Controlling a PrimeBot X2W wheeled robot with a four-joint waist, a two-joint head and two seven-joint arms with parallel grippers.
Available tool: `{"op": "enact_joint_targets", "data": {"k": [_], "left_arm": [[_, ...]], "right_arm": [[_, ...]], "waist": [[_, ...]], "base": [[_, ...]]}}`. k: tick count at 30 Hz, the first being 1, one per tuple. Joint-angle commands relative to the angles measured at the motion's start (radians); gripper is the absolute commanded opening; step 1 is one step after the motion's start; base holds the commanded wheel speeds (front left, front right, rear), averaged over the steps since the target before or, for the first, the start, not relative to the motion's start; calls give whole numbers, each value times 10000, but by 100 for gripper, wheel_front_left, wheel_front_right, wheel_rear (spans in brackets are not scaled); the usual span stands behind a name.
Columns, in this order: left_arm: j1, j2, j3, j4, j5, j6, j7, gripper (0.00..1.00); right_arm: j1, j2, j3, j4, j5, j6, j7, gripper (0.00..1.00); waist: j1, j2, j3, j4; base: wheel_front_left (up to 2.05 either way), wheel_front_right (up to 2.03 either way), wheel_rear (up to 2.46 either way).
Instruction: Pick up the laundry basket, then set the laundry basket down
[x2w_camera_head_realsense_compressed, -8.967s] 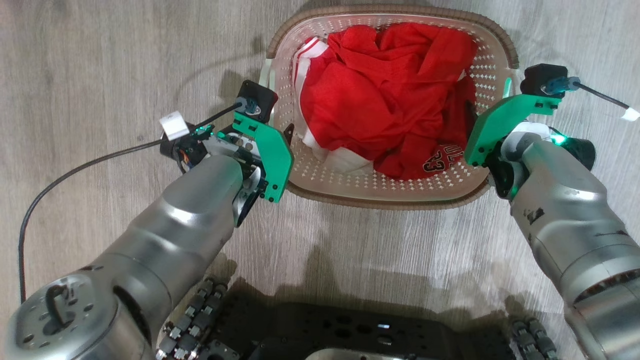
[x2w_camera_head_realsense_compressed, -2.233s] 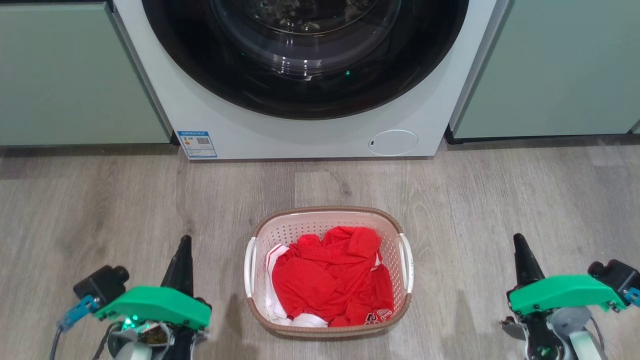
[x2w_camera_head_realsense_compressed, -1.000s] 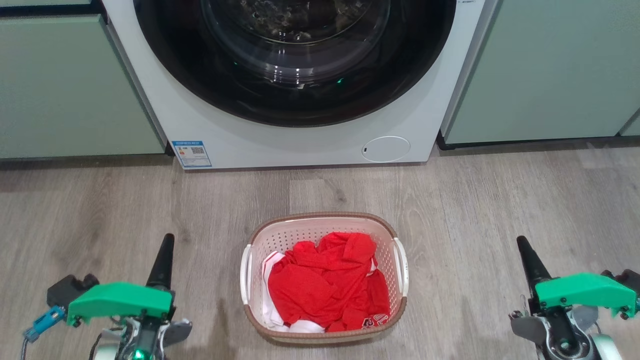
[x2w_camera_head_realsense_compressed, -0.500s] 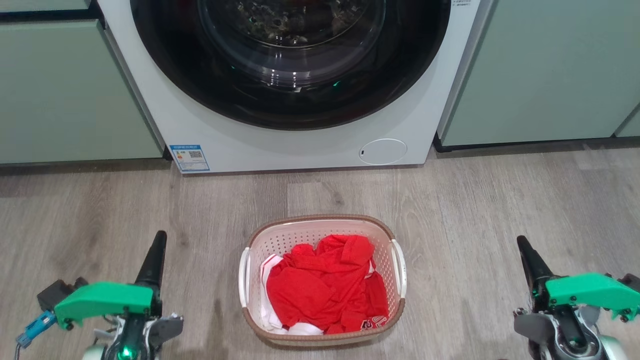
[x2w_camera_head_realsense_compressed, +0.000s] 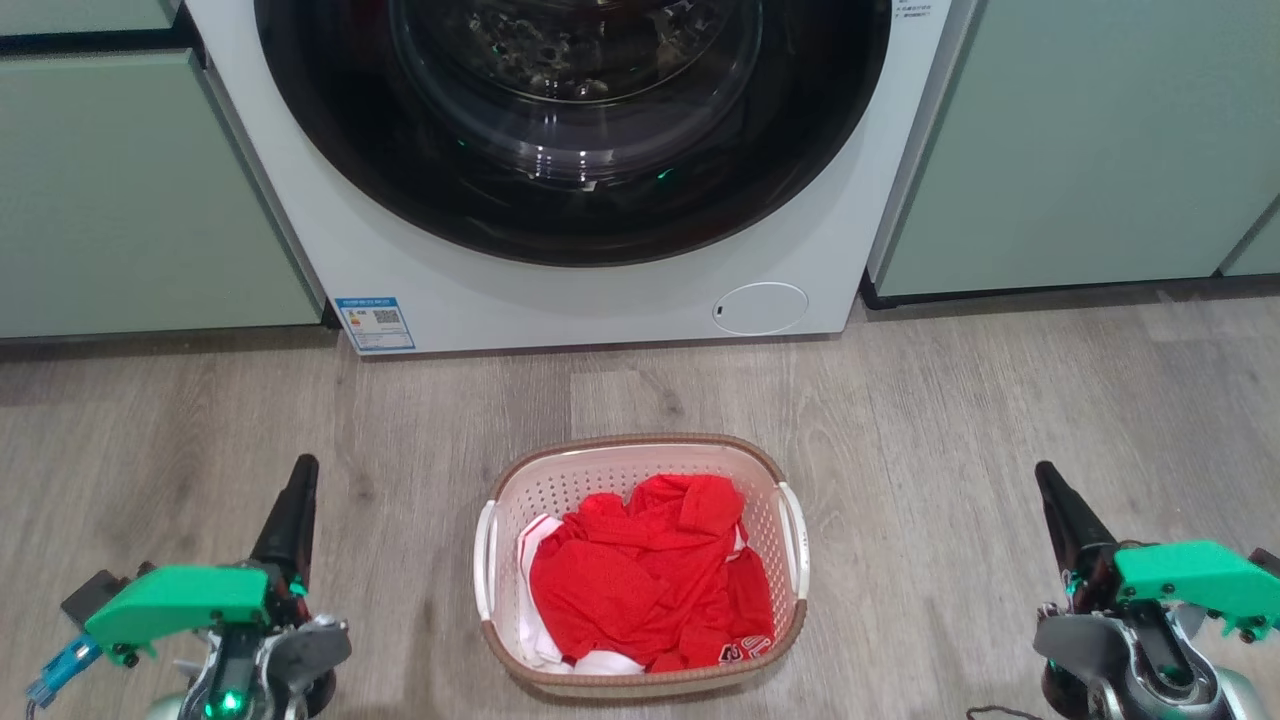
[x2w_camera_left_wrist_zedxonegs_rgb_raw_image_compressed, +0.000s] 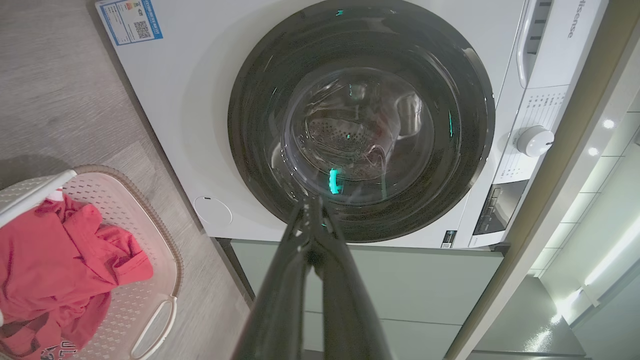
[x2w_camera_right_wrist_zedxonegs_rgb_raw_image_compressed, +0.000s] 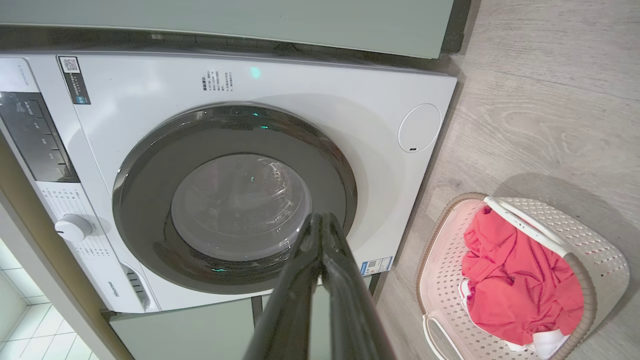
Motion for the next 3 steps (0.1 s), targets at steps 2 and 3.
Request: {"op": "enact_joint_targets", "data": {"k": [2, 3], "left_arm": [[-594, 138, 458, -271, -403, -118, 127, 0], [-601, 136, 489, -264, -516, -131, 158, 0]], "right_arm": [[-476, -175, 117, -293, 348, 69, 169, 0], [-480, -175, 103, -291, 439, 70, 199, 0]], "waist": [[0, -1, -16, -13], [0, -1, -22, -19]], "base": [[0, 0, 0], [0, 0, 0]]}}
